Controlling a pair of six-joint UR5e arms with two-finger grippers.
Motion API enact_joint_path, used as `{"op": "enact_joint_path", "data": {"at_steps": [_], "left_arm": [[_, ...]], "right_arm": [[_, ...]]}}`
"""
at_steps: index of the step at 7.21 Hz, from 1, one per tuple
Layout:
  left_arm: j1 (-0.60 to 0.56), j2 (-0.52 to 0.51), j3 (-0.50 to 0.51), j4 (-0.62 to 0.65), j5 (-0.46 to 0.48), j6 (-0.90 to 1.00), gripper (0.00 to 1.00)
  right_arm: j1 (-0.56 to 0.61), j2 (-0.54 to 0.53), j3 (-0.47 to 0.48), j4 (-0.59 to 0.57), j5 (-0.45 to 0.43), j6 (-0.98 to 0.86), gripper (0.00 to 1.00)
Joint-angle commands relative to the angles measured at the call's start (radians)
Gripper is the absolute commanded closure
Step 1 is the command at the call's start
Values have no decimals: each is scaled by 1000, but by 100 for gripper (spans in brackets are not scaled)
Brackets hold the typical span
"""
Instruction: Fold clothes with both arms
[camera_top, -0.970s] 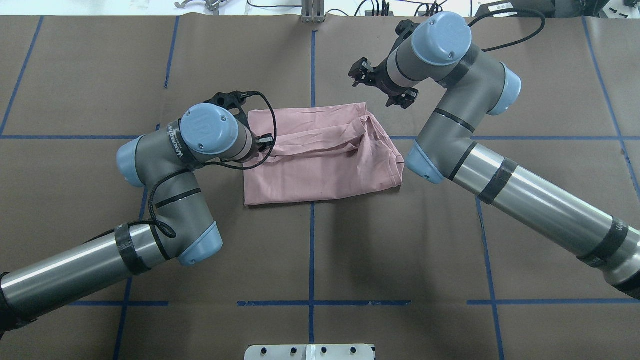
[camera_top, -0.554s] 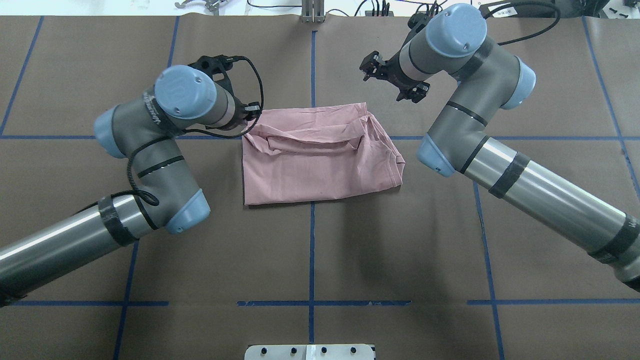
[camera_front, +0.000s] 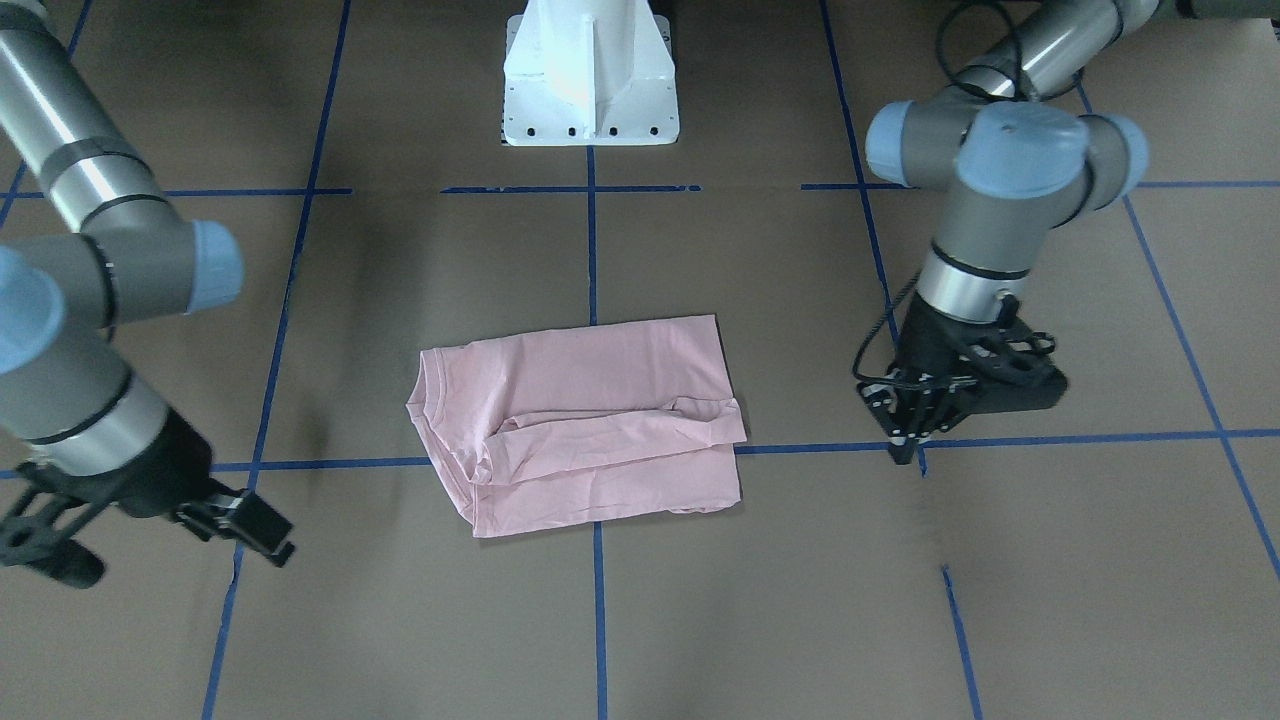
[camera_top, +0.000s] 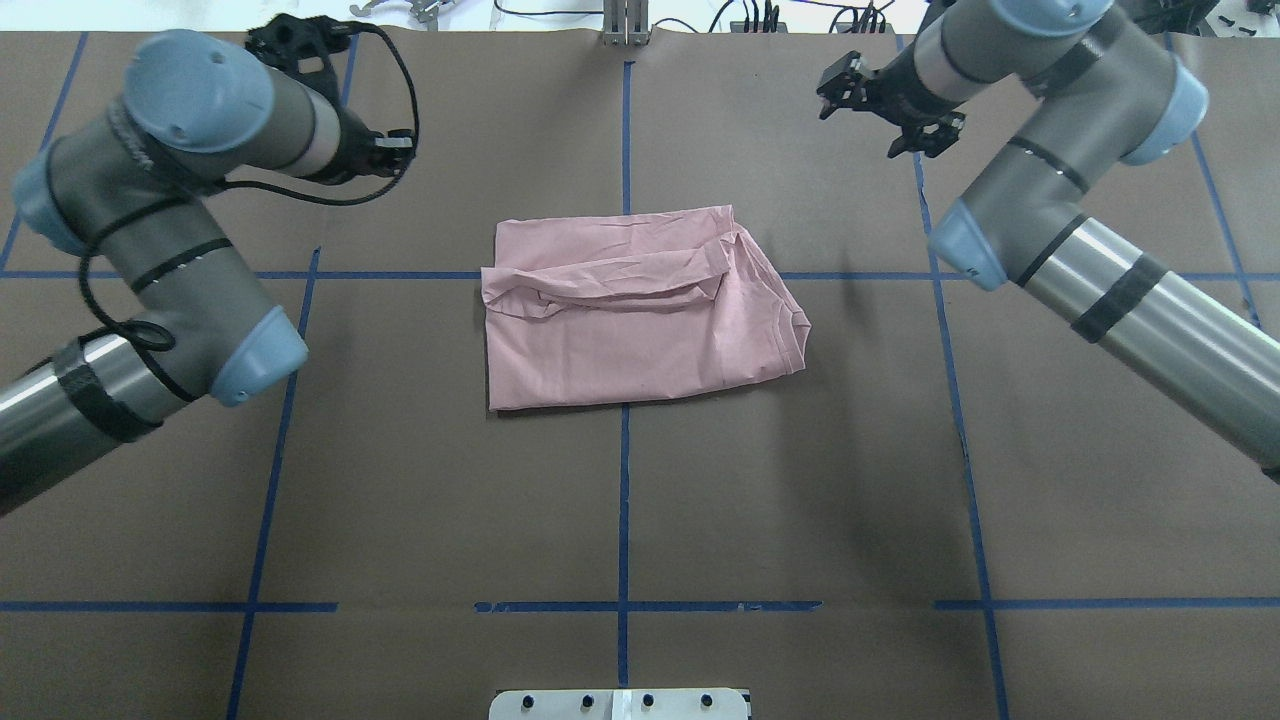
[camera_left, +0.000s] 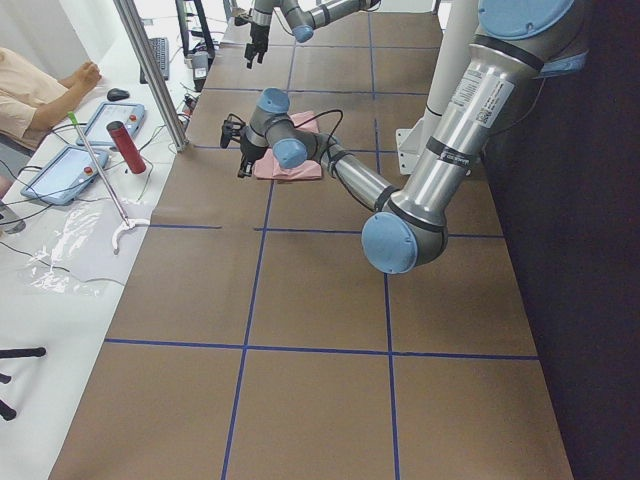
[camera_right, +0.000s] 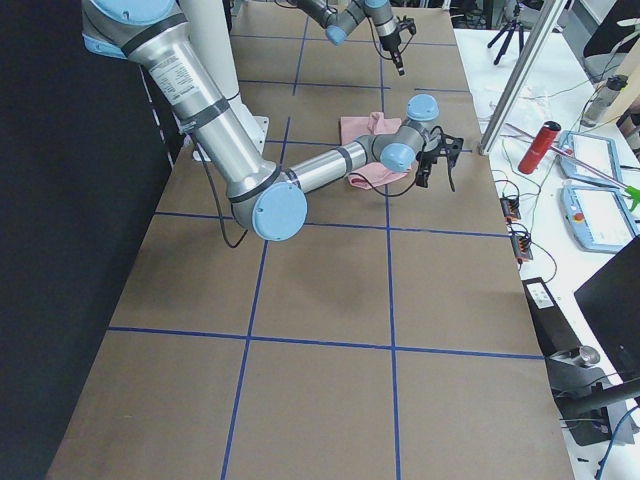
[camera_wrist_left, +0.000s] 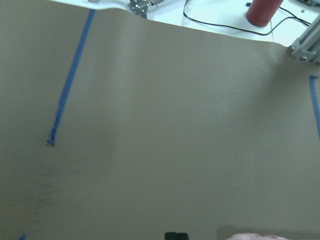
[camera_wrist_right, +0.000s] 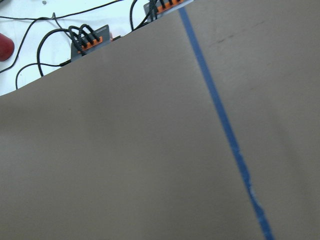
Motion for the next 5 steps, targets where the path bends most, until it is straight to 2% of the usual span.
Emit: {"op": "enact_joint_path", "data": {"at_steps": [1, 2, 3, 4, 5], "left_arm": [[-236, 91, -5, 7, -189, 338, 100], [-367, 131, 34, 6, -304, 536, 100], [-476, 146, 95, 8, -396, 714, 97], [-532, 146, 131, 44, -429, 821, 70], [-564, 146, 127, 146, -431, 864, 37]], "right_arm": [[173, -134, 15, -1, 165, -286, 0], [202, -207, 15, -3, 169, -449, 0], [251, -275, 15, -61, 169, -675, 0], [317, -300, 21, -192, 169, -939, 0], [377, -309, 54, -357, 169, -1142, 0]]}}
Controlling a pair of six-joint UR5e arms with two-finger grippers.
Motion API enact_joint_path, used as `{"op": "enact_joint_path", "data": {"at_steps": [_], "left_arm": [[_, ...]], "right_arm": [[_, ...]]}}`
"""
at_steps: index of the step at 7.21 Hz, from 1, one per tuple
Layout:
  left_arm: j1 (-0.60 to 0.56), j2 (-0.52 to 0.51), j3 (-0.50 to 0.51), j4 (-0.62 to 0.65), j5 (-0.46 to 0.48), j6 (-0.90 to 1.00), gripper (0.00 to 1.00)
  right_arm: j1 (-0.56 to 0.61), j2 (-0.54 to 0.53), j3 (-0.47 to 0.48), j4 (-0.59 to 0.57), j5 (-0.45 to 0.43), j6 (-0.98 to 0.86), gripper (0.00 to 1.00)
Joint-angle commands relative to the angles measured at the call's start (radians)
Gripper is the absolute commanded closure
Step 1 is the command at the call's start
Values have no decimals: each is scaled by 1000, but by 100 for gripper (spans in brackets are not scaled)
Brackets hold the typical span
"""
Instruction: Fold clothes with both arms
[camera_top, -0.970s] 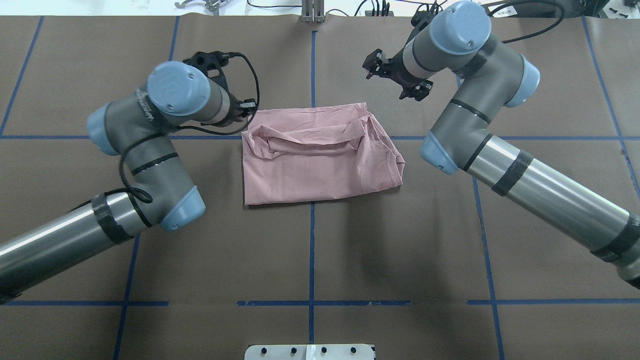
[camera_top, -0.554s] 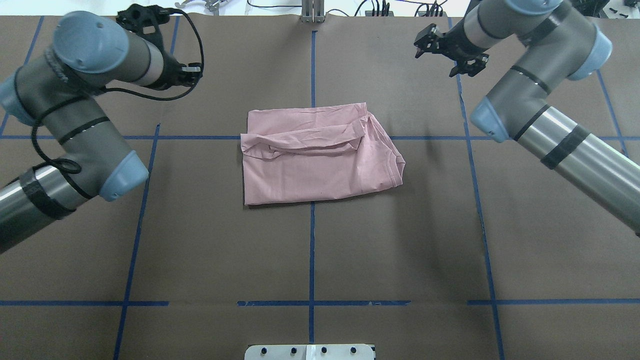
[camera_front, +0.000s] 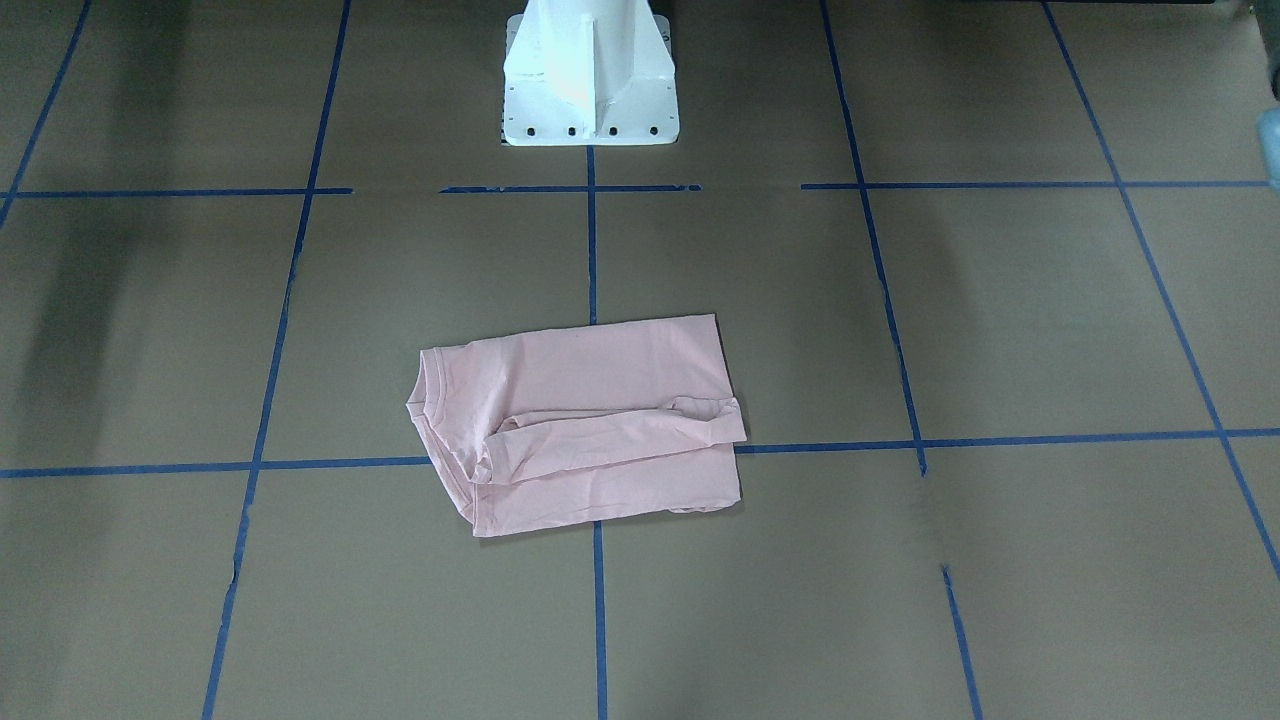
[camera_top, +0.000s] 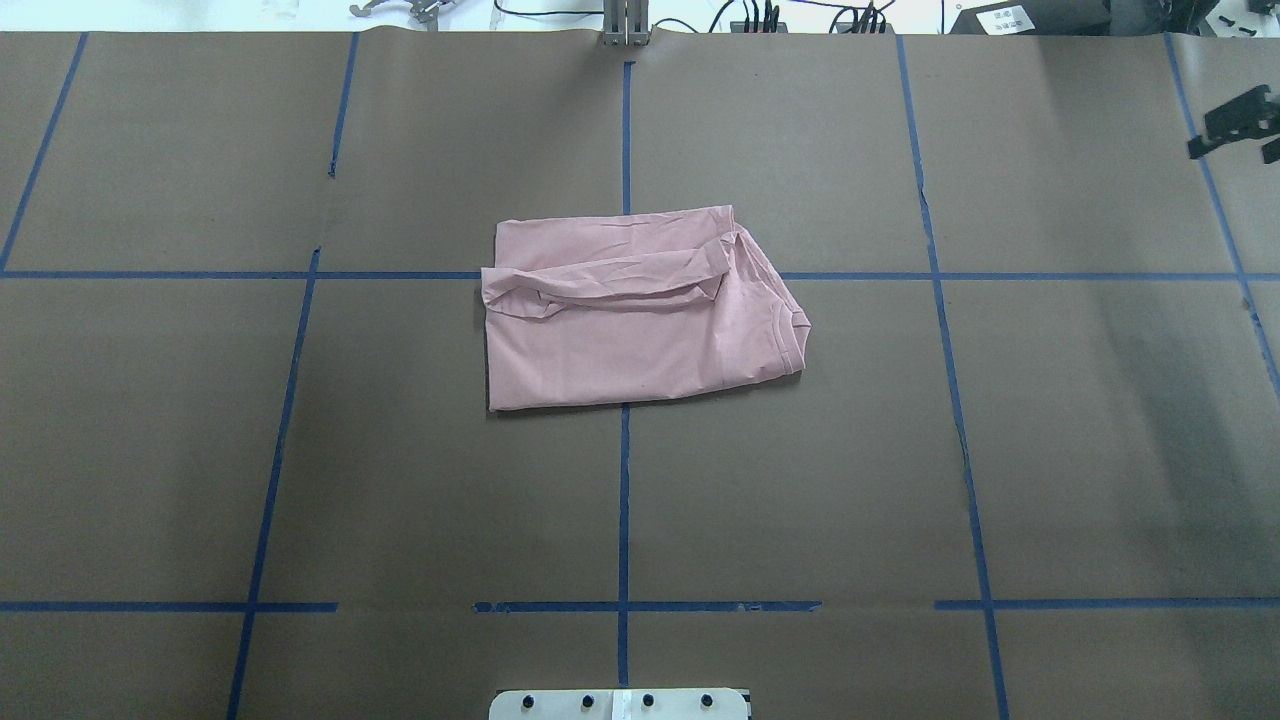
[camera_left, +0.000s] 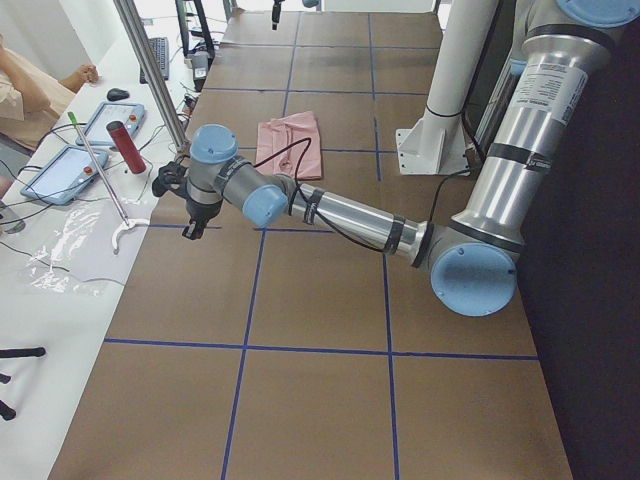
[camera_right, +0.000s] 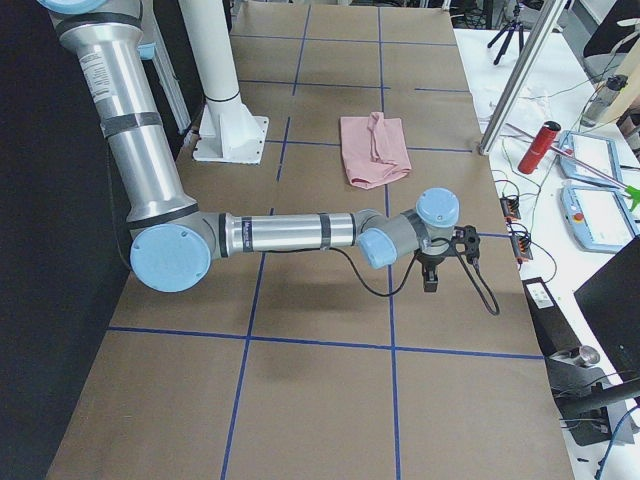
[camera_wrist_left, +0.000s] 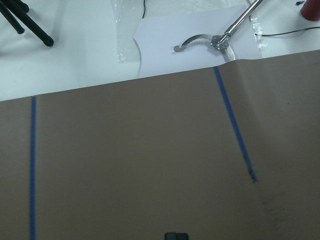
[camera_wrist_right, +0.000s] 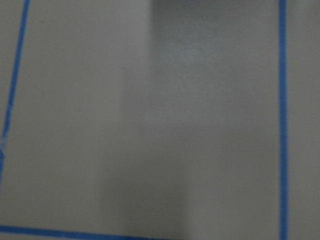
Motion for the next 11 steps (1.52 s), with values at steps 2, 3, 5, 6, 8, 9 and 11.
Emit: {"op": "enact_joint_path", "data": {"at_steps": [2, 3, 5, 6, 8, 9, 11], "left_arm": [[-105, 35, -9, 322, -96, 199, 0], [-90, 119, -87, 399, -109, 205, 0], [-86, 199, -123, 309, -100, 210, 0], [-85, 201, -129, 272, -162, 208, 0], [-87, 242, -92, 262, -192, 218, 0], [-89, 251, -94, 267, -192, 218, 0], [-89, 277, -98, 270, -192, 218, 0]], "right_arm": [[132, -169, 237, -393, -14, -428, 0], [129, -253, 337, -397, -17, -428, 0], [117, -271, 344, -431, -18, -430, 0], [117, -271, 344, -431, -18, -433, 0], [112, -271, 344, -422, -15, -433, 0], [112, -271, 344, -422, -5, -430, 0], [112, -274, 343, -420, -2, -410, 0]]}}
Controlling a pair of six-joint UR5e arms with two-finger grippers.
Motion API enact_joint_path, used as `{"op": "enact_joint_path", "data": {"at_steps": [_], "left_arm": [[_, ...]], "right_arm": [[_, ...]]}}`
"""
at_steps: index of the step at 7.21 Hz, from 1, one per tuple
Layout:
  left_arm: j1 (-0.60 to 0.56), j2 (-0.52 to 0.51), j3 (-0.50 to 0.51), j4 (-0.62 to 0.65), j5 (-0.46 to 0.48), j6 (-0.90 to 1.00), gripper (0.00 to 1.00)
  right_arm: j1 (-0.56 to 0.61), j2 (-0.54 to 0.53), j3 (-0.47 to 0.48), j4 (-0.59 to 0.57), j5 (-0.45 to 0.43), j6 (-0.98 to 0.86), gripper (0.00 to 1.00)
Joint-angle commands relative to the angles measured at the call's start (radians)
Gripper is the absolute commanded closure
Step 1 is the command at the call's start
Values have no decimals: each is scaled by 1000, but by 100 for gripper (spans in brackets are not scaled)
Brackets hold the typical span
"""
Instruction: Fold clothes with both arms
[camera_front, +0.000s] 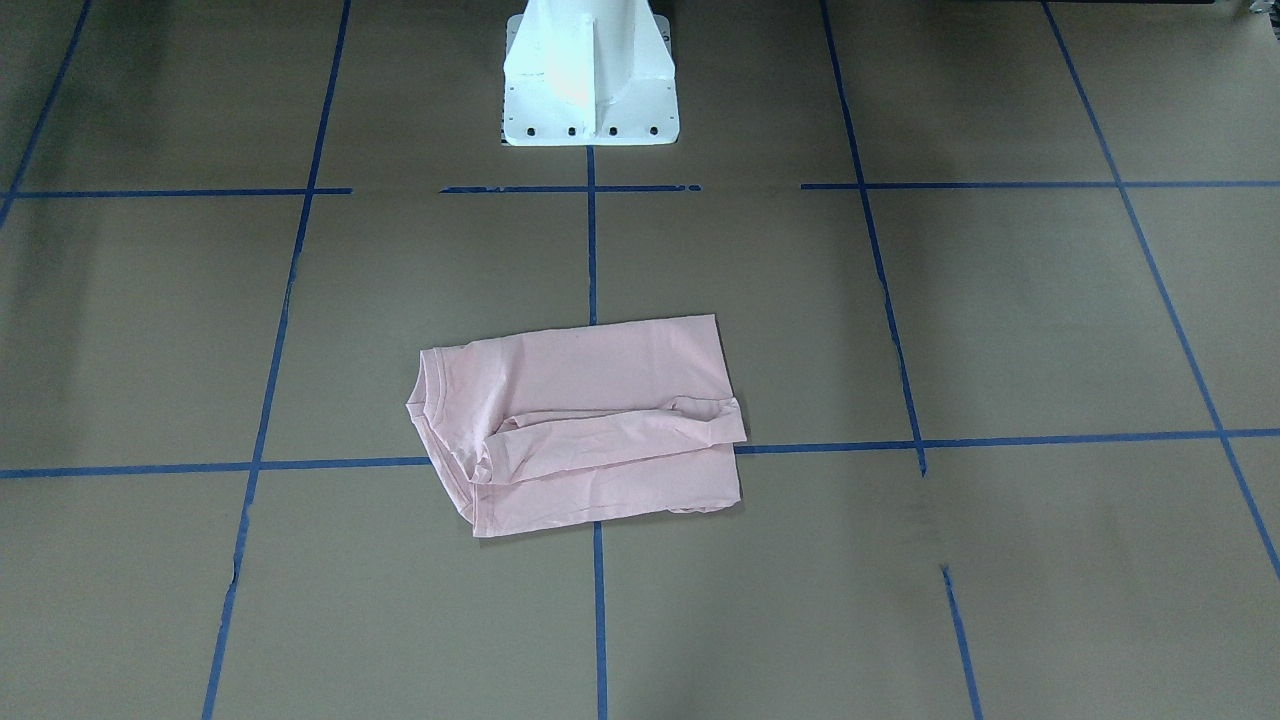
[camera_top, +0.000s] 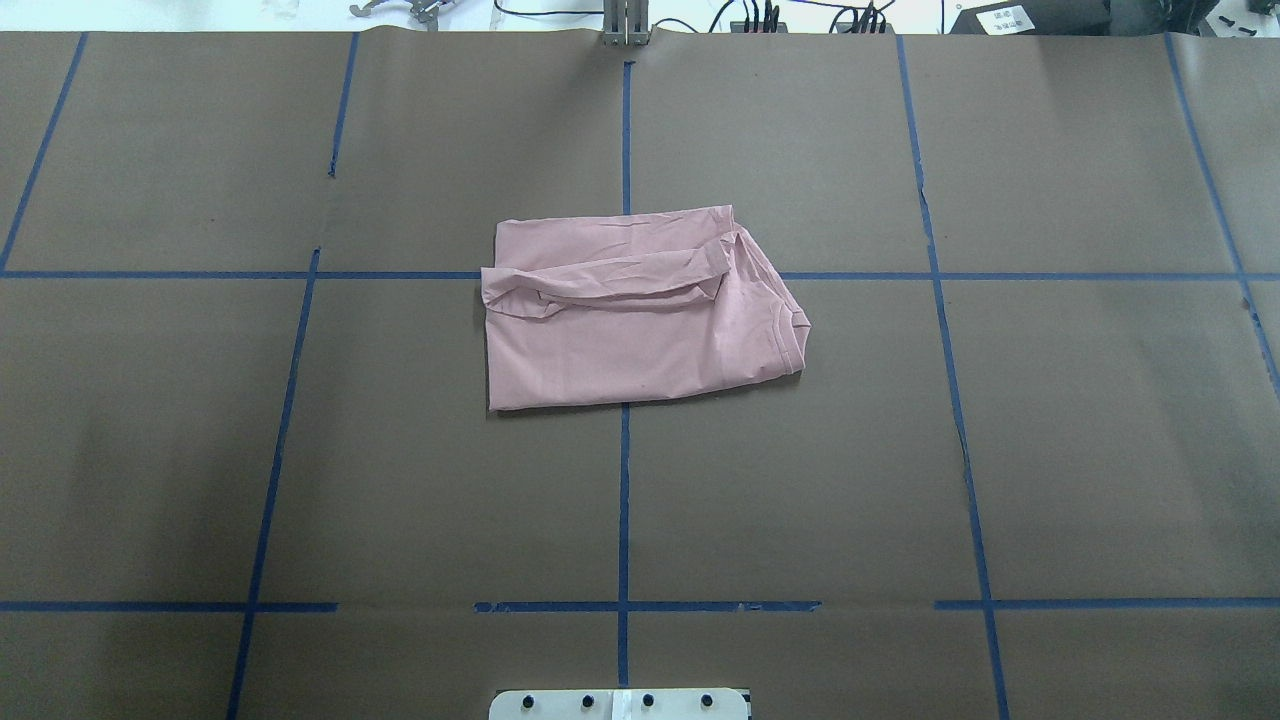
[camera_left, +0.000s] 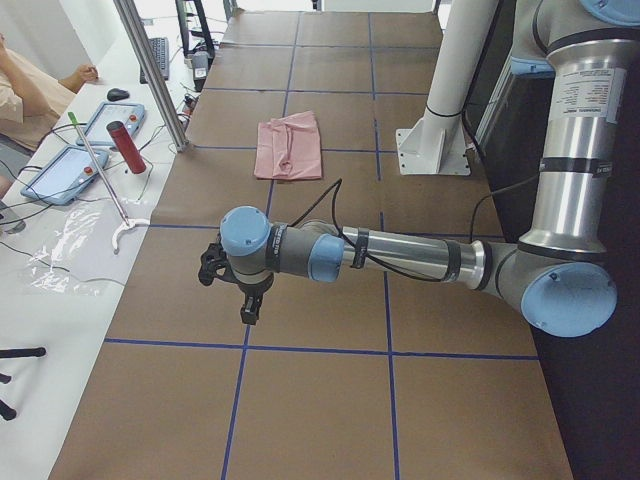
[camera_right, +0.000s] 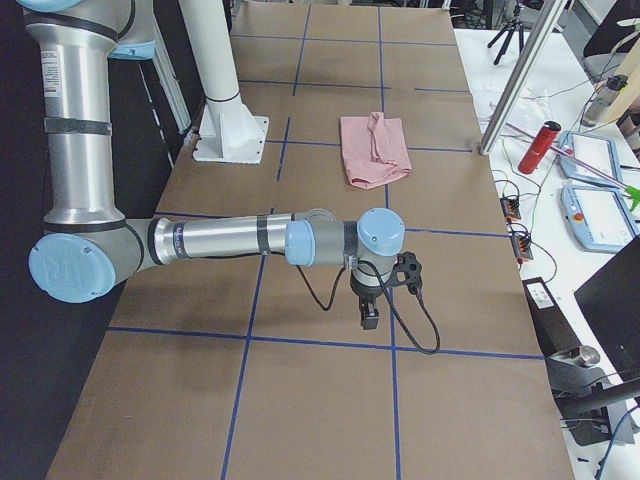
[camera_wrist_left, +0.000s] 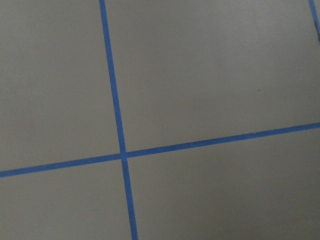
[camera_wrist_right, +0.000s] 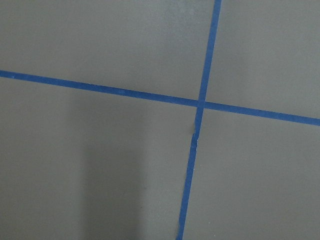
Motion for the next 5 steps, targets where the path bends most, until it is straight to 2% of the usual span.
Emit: {"op": "enact_joint_path", "data": {"at_steps": [1, 5], "left_arm": [[-1, 12, 0, 6, -1, 0, 0], [-1, 20, 1, 2, -1, 0, 0]], "right_arm": [[0, -3, -10, 1, -1, 12, 0], [0, -5, -6, 2, -2, -4, 0]]}}
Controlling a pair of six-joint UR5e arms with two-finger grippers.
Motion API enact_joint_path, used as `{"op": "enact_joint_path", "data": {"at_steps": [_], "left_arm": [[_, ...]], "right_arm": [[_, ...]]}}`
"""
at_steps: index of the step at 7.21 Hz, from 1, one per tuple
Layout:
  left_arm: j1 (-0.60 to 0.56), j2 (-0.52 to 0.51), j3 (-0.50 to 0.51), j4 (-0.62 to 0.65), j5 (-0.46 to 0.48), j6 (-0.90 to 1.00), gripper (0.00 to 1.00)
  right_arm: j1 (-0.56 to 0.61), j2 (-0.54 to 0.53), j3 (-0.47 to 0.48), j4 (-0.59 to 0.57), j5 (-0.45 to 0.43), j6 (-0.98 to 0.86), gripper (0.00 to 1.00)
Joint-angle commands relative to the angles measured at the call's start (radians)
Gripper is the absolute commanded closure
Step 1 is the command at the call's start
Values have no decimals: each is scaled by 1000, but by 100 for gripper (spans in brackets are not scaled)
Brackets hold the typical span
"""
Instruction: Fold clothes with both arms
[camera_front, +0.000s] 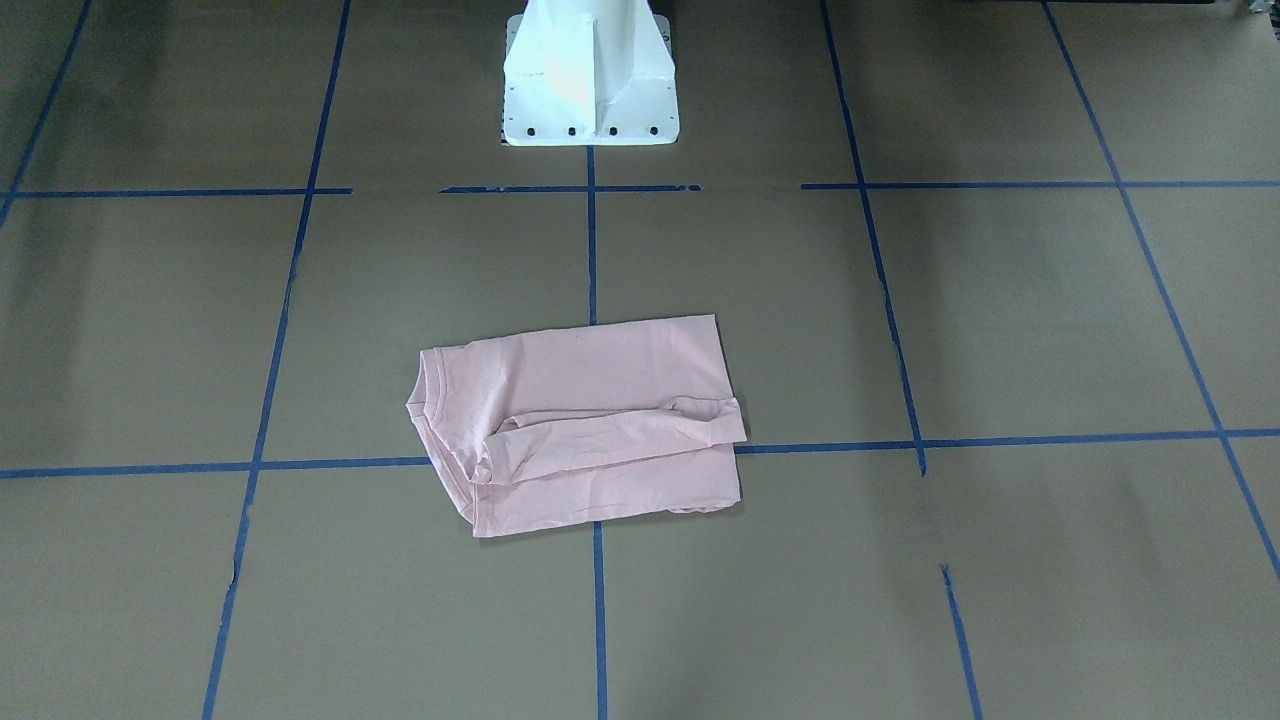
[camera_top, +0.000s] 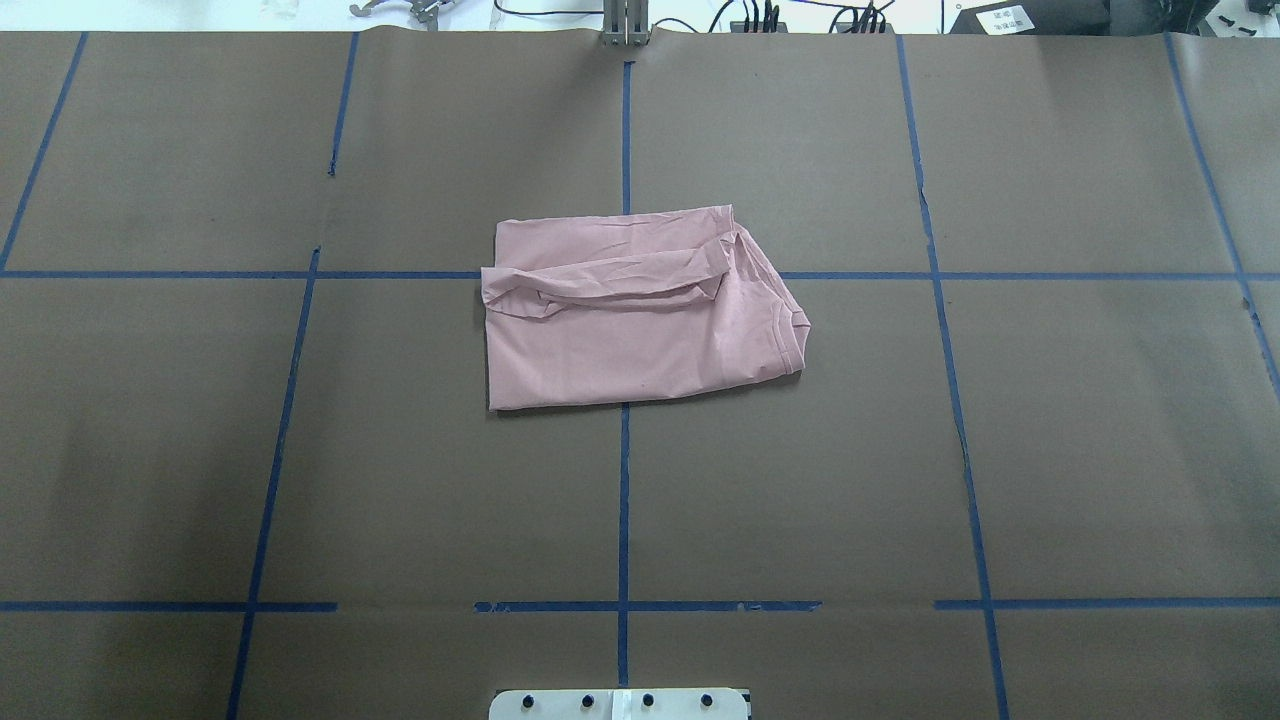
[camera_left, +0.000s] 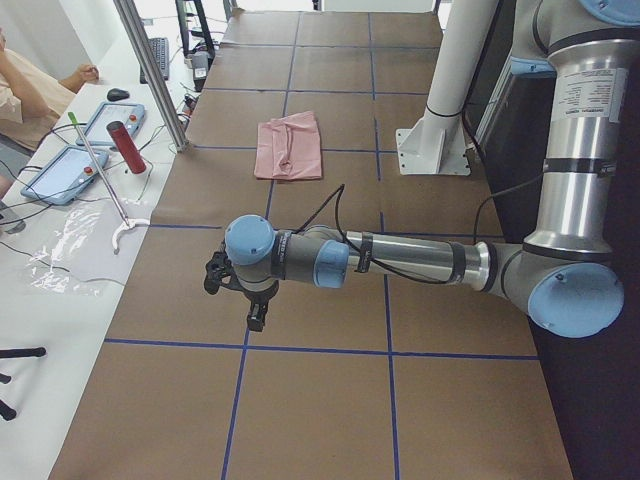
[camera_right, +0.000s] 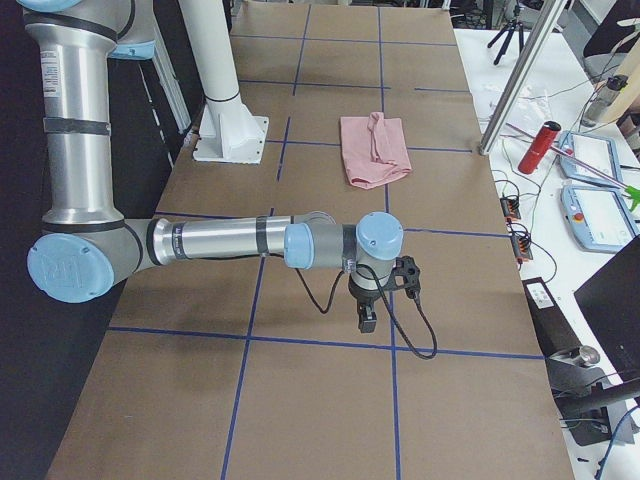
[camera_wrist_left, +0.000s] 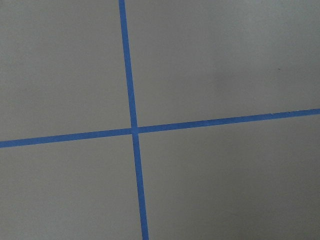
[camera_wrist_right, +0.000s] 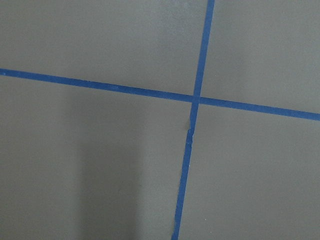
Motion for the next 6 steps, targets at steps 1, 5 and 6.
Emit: {"op": "enact_joint_path", "data": {"at_steps": [1, 5, 6], "left_arm": [[1, 5, -1, -2, -1, -2, 0], [1, 5, -10, 0, -1, 0, 0], [0, 5, -12, -3, -1, 0, 0]], "right_arm": [[0, -2, 6, 0, 4, -2, 0], [0, -3, 7, 2, 0, -5, 0], [0, -3, 9, 2, 1, -3, 0]]}}
